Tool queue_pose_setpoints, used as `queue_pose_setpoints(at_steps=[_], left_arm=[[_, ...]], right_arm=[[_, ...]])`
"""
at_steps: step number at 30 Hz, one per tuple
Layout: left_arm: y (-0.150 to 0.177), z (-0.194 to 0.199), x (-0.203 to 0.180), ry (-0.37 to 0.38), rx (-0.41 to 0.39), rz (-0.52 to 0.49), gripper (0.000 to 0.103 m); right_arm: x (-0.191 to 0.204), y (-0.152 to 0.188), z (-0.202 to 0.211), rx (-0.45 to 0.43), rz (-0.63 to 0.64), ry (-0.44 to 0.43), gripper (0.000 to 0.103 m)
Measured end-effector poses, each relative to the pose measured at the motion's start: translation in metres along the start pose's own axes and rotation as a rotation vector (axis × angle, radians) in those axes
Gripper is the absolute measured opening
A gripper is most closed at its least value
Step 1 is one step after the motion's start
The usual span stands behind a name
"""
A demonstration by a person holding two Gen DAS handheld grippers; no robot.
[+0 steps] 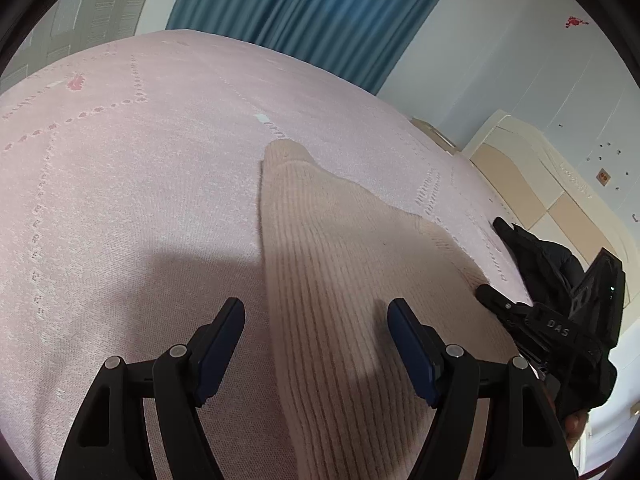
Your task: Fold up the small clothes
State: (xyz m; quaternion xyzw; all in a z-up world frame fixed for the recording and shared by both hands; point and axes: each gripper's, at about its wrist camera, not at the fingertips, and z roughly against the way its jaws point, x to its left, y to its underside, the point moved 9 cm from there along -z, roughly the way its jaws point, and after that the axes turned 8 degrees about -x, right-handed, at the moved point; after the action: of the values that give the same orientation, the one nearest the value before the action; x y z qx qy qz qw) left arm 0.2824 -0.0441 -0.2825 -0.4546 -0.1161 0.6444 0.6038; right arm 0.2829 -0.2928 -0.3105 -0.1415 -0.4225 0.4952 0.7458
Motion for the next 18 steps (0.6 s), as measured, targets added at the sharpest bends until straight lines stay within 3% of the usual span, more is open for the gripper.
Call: queue_pose_setpoints(at_steps=[10, 13, 18], left_arm=[[0.002, 0.005, -0.006, -0.012, -0.01, -0.06, 0.072], [0.001, 0.005, -0.004, -0.017, -0.007, -0.052, 0.072], [0.002, 0.002, 0.0, -0.027, 0.003, -0.033, 0.072]], right_arm=[[-0.002, 0.008, -0.013, 0.034, 0.06, 0.101, 0.013], [-0.002, 0.005, -0.008, 0.015, 0.054, 0.09, 0.027], [-0.004, -0.002, -0.002, -0.011, 0.033, 0.066, 0.03]])
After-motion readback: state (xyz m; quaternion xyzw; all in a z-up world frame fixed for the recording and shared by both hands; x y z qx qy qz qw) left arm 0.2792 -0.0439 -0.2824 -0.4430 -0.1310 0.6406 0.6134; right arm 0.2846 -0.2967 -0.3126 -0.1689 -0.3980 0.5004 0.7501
